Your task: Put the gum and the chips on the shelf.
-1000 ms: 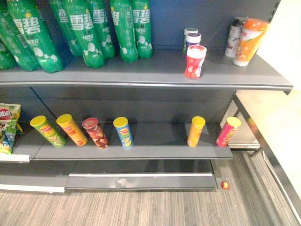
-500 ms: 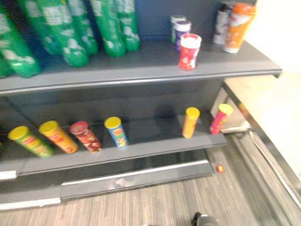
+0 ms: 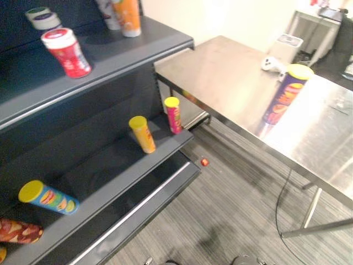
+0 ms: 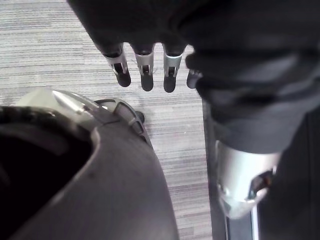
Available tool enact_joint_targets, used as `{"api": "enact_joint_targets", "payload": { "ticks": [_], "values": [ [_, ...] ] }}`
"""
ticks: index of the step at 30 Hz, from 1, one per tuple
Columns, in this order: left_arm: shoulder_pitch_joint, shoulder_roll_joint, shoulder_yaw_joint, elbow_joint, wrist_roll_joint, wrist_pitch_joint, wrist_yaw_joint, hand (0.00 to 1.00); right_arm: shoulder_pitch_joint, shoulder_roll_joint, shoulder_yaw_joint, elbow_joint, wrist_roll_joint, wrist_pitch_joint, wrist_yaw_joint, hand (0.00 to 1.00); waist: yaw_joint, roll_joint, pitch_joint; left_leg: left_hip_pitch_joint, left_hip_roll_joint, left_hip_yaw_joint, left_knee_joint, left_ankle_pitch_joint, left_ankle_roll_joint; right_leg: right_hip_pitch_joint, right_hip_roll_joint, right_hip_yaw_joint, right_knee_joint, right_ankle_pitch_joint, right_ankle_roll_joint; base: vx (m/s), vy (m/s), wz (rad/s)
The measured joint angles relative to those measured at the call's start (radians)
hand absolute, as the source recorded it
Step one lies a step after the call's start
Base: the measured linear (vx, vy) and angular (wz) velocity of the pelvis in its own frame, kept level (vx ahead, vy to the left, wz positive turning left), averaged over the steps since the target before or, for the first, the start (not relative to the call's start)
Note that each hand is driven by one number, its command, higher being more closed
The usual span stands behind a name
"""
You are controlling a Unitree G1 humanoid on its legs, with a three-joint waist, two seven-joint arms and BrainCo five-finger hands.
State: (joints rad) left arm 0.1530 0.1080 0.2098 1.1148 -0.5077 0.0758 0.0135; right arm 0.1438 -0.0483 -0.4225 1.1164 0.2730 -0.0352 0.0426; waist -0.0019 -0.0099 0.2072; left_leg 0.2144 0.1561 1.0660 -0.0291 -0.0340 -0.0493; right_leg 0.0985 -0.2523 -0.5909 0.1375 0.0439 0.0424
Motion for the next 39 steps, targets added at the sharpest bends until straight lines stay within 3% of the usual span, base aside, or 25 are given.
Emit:
{"api": "enact_joint_targets", "payload": {
  "ticks": [2,4,11,13,15,16,18,19,20,21,22,23,24,25,26,27,28,29,31,35,39],
  "values": [
    [0.001,0.014,-0.007,0.0,0.0,-0.001,-0.001,0.0,0.012,0.018,0.0,0.0,0.0,0.0,-0.005,0.0,0.002,-0.03,-0.004,-0.001,-0.027,-0.001,-0.019,0.02,0.001,0.012,-0.007,0.0,-0.038,-0.04,0.036,-0.15,-0.135,-0.06],
    [0.003,0.018,-0.007,0.002,0.0,-0.001,0.002,0.0,0.011,0.021,0.001,0.001,0.0,0.0,-0.011,0.0,0.002,-0.043,-0.008,0.0,-0.058,-0.005,-0.056,0.043,0.005,0.013,-0.021,-0.002,-0.049,-0.084,0.078,-0.17,-0.086,0.02],
    [-0.001,0.017,-0.009,0.033,0.011,-0.003,0.01,0.0,0.011,0.019,0.001,0.001,0.009,-0.029,-0.016,0.0,-0.023,-0.027,-0.024,-0.021,-0.055,-0.047,-0.063,0.061,0.012,-0.008,-0.022,-0.014,-0.028,-0.095,0.079,-0.12,-0.012,0.08],
    [-0.003,0.021,-0.01,0.037,0.0,-0.003,0.007,0.0,0.012,0.026,0.001,0.004,0.011,-0.032,-0.013,0.0,-0.026,-0.032,-0.026,-0.069,-0.009,-0.051,0.056,0.015,0.016,-0.028,-0.027,-0.011,-0.027,-0.094,0.078,-0.02,0.002,-0.02],
    [-0.002,0.024,-0.009,0.036,-0.031,-0.006,-0.001,0.0,0.011,0.028,0.002,0.014,0.013,-0.034,-0.014,0.0,-0.023,-0.045,-0.021,-0.12,0.058,-0.132,0.242,-0.019,0.023,-0.034,-0.03,0.011,-0.024,-0.088,0.07,0.01,-0.059,-0.23],
    [0.001,0.023,-0.009,0.033,-0.045,-0.012,-0.006,0.0,0.011,0.025,0.014,0.016,0.023,-0.038,-0.016,0.0,-0.022,-0.046,-0.021,-0.16,0.092,-0.238,0.343,-0.021,0.026,-0.046,-0.029,0.044,-0.012,-0.086,0.064,-0.04,-0.098,-0.6],
    [0.014,0.011,-0.009,0.026,-0.066,-0.029,-0.01,0.0,0.008,0.01,0.046,0.015,0.041,-0.041,-0.018,0.0,-0.019,-0.032,-0.017,-0.198,0.107,-0.42,0.427,-0.022,0.023,-0.073,-0.016,0.116,0.004,-0.092,0.055,-0.06,-0.039,-0.97],
    [0.023,0.005,-0.014,0.023,-0.07,-0.044,-0.013,0.0,0.003,0.0,0.06,0.016,0.045,-0.041,-0.019,0.0,-0.014,-0.022,-0.014,-0.203,0.088,-0.542,0.402,-0.051,-0.007,-0.091,-0.004,0.181,-0.001,-0.089,0.051,-0.04,0.069,-1.37],
    [0.028,-0.006,-0.033,0.019,-0.081,-0.053,-0.017,0.0,-0.006,-0.026,0.079,0.018,0.044,-0.043,-0.02,0.0,-0.011,0.007,-0.012,-0.189,0.048,-0.665,0.315,-0.078,-0.034,-0.115,0.017,0.243,-0.01,-0.084,0.048,-0.05,0.106,-1.37],
    [0.028,-0.013,-0.042,0.017,-0.084,-0.056,-0.017,0.0,-0.008,-0.038,0.084,0.02,0.044,-0.046,-0.021,0.0,-0.014,0.024,-0.012,-0.188,0.03,-0.709,0.272,-0.082,-0.04,-0.126,0.029,0.267,-0.017,-0.082,0.049,-0.04,0.092,-1.21],
    [0.027,-0.032,-0.049,0.01,-0.114,-0.067,-0.016,0.0,-0.008,-0.055,0.1,0.019,0.046,-0.08,-0.025,0.0,-0.018,0.055,-0.009,-0.187,0.007,-0.764,0.188,-0.096,-0.048,-0.145,0.057,0.305,-0.036,-0.078,0.055,-0.08,0.109,-1.17],
    [0.03,-0.057,-0.039,0.002,-0.127,-0.079,-0.014,0.0,-0.007,-0.063,0.119,0.016,0.061,-0.108,-0.037,0.0,-0.008,0.084,-0.012,-0.185,0.008,-0.777,0.153,-0.107,-0.043,-0.145,0.094,0.338,-0.065,-0.068,0.066,-0.04,0.089,-1.07],
    [0.031,-0.062,-0.035,0.001,-0.132,-0.083,-0.01,0.0,-0.006,-0.058,0.126,0.001,0.068,-0.115,-0.042,0.0,-0.008,0.1,-0.014,-0.186,0.014,-0.77,0.153,-0.109,-0.043,-0.168,0.095,0.341,-0.004,-0.079,0.058,0.01,0.129,-0.74],
    [0.036,-0.064,-0.024,-0.012,-0.152,-0.091,-0.003,0.0,0.013,-0.049,0.138,-0.015,0.081,-0.133,-0.055,0.0,-0.012,0.078,-0.01,-0.173,0.003,-0.763,0.153,-0.121,-0.053,-0.192,0.074,0.355,0.156,-0.121,0.039,0.12,0.085,-0.37],
    [0.044,-0.06,-0.004,-0.032,-0.17,-0.098,0.004,0.0,0.023,-0.036,0.16,-0.019,0.08,-0.145,-0.068,0.0,-0.005,0.043,-0.003,-0.158,-0.026,-0.755,0.161,-0.125,-0.059,-0.172,0.058,0.359,0.154,-0.182,0.048,0.11,0.07,-0.37],
    [0.039,-0.062,0.0,-0.034,-0.182,-0.099,0.008,0.0,0.028,-0.028,0.167,-0.025,0.08,-0.154,-0.075,0.0,0.005,0.041,0.001,-0.159,-0.028,-0.749,0.177,-0.131,-0.064,-0.17,0.057,0.37,0.146,-0.192,0.054,0.08,0.022,-0.36],
    [0.041,-0.066,0.001,-0.03,-0.19,-0.095,0.011,0.0,0.028,-0.029,0.175,-0.033,0.079,-0.166,-0.084,0.0,0.006,0.036,0.004,-0.161,-0.027,-0.77,0.192,-0.143,-0.069,-0.159,0.065,0.382,0.122,-0.188,0.059,0.1,0.037,-0.3],
    [0.042,-0.073,0.007,-0.018,-0.204,-0.095,0.011,0.0,0.032,-0.03,0.176,-0.04,0.078,-0.182,-0.092,0.0,0.006,0.053,-0.007,-0.155,-0.032,-0.789,0.209,-0.136,-0.054,-0.146,0.077,0.388,0.103,-0.182,0.063,0.13,0.034,-0.31],
    [0.041,-0.071,0.003,-0.013,-0.236,-0.095,0.004,0.0,0.032,-0.027,0.187,-0.04,0.076,-0.212,-0.105,0.0,0.009,0.038,-0.008,-0.151,-0.037,-0.837,0.243,-0.134,-0.05,-0.125,0.08,0.418,0.075,-0.172,0.069,0.13,0.007,-0.42],
    [0.032,-0.056,-0.009,0.019,-0.195,-0.094,0.004,0.0,0.036,-0.021,0.194,-0.017,0.077,-0.257,-0.121,0.0,0.004,0.026,-0.029,-0.119,-0.045,-0.83,0.214,-0.134,-0.05,-0.086,0.094,0.45,-0.023,-0.113,0.082,0.12,0.041,-0.36],
    [0.019,-0.024,-0.038,0.041,-0.182,-0.085,-0.002,0.0,0.038,-0.009,0.193,0.015,0.079,-0.267,-0.123,0.0,0.001,0.008,-0.037,-0.093,-0.06,-0.828,0.183,-0.134,-0.05,-0.073,0.093,0.465,-0.07,-0.07,0.087,0.04,0.052,-0.27]
  ]
}}
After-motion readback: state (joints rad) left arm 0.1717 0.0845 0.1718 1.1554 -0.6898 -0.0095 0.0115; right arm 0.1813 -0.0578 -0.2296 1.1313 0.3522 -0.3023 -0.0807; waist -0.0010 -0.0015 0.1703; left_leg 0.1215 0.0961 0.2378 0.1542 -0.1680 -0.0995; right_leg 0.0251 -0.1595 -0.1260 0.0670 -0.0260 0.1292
